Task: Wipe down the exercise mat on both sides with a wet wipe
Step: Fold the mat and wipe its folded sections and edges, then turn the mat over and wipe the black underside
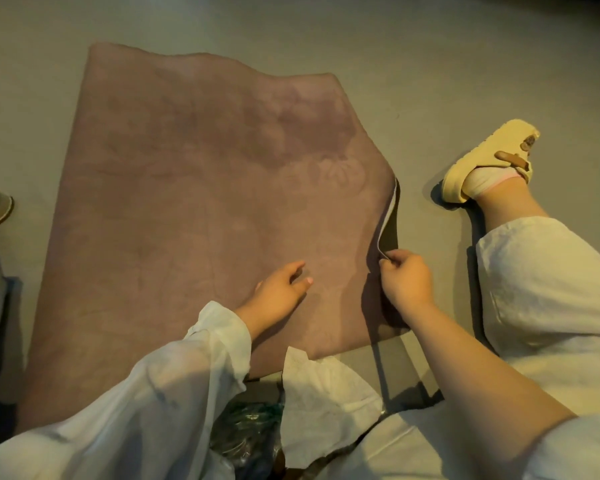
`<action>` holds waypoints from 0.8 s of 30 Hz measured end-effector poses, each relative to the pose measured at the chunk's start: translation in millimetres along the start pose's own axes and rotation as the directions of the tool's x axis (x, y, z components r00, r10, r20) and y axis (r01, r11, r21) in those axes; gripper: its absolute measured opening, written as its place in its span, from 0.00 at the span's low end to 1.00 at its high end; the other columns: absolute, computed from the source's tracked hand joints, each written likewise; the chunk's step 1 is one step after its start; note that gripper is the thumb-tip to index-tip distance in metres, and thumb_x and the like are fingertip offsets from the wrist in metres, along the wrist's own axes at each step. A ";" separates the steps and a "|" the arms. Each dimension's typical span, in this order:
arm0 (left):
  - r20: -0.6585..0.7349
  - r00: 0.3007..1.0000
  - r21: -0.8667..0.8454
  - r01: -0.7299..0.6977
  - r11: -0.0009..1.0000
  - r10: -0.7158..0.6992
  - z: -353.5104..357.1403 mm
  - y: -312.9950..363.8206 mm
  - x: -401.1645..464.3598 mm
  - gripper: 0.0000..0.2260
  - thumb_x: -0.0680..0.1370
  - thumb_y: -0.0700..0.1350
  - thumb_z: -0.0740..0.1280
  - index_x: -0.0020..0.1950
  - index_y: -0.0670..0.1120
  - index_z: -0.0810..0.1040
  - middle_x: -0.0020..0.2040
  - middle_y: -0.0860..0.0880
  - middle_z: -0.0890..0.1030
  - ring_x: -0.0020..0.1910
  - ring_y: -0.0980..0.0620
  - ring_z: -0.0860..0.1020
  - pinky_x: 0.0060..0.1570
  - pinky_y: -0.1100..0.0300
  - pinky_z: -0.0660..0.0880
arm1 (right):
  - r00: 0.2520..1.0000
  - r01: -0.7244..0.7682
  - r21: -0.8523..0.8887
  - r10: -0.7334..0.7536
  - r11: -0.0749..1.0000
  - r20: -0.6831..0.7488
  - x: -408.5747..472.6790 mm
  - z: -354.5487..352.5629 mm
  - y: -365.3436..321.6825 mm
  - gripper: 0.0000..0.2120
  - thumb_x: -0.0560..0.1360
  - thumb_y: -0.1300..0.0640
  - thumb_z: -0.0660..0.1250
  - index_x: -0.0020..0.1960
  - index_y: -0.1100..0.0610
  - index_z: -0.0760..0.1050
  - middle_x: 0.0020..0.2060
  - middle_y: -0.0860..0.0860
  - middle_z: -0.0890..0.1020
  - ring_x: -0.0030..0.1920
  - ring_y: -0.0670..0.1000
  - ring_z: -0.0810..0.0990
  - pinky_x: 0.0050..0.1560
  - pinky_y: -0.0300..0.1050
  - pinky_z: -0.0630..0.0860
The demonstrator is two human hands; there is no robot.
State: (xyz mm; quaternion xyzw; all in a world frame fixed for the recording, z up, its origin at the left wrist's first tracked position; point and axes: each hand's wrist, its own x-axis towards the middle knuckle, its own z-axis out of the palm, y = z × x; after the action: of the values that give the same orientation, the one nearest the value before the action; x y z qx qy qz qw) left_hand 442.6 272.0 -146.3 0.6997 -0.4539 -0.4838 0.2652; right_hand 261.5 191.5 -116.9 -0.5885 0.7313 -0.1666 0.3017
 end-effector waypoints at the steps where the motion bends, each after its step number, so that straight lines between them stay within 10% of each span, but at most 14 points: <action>1: -0.024 1.000 -0.063 0.008 0.998 -0.010 -3.0 6.4 0.4 0.21 0.80 0.46 0.61 0.73 0.44 0.64 0.68 0.45 0.71 0.66 0.50 0.70 0.63 0.68 0.64 | 0.999 0.045 0.039 -0.046 0.998 0.023 -8.2 7.9 -7.7 0.11 0.78 0.58 0.62 0.56 0.58 0.79 0.46 0.52 0.81 0.51 0.55 0.79 0.47 0.44 0.71; 4: -0.097 0.993 -0.303 0.035 0.952 -0.067 -15.9 29.1 2.8 0.15 0.81 0.45 0.60 0.67 0.42 0.70 0.56 0.47 0.74 0.48 0.55 0.74 0.37 0.78 0.69 | 0.964 0.206 0.156 -0.228 0.966 0.137 -32.4 27.4 -39.1 0.09 0.77 0.59 0.64 0.52 0.57 0.82 0.41 0.49 0.81 0.45 0.50 0.78 0.45 0.40 0.68; 7: -0.156 0.978 -0.526 0.038 0.850 -0.141 -41.8 49.0 9.7 0.11 0.81 0.48 0.60 0.42 0.45 0.75 0.38 0.45 0.77 0.35 0.52 0.74 0.34 0.64 0.72 | 0.880 0.353 0.250 -0.411 0.902 0.238 -53.6 40.4 -73.3 0.08 0.76 0.61 0.66 0.51 0.57 0.83 0.42 0.52 0.83 0.45 0.51 0.80 0.46 0.41 0.72; 10: -0.200 0.957 -0.615 0.044 0.787 -0.209 -75.7 57.1 16.9 0.11 0.79 0.47 0.64 0.46 0.40 0.79 0.38 0.43 0.80 0.34 0.49 0.79 0.38 0.59 0.77 | 0.800 0.455 0.276 -0.525 0.846 0.291 -73.4 53.0 -97.8 0.09 0.75 0.61 0.67 0.54 0.59 0.82 0.44 0.55 0.82 0.46 0.52 0.78 0.45 0.37 0.68; 18: -0.633 0.774 0.041 0.004 0.999 0.023 -176.9 8.2 -14.7 0.10 0.77 0.43 0.66 0.57 0.45 0.80 0.49 0.50 0.80 0.49 0.53 0.76 0.48 0.64 0.69 | 0.516 0.637 0.275 -0.664 0.720 0.542 -111.4 87.6 -143.8 0.17 0.79 0.53 0.61 0.67 0.50 0.73 0.51 0.49 0.77 0.53 0.51 0.76 0.56 0.45 0.72; 24: -0.716 0.654 -0.179 0.162 0.970 -0.242 -228.0 -71.6 -62.0 0.11 0.78 0.44 0.66 0.59 0.44 0.78 0.54 0.45 0.80 0.55 0.46 0.77 0.57 0.55 0.72 | 0.691 0.658 0.068 -0.637 0.750 0.341 -94.8 99.9 -137.4 0.19 0.78 0.55 0.64 0.68 0.52 0.70 0.59 0.51 0.73 0.60 0.52 0.72 0.60 0.40 0.67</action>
State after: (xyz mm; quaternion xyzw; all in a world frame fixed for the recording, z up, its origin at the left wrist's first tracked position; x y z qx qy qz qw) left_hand 671.6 343.8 -88.1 0.8664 -0.2042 -0.2111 0.4037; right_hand 441.5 259.2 -87.5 -0.8365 0.4173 -0.1353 0.3285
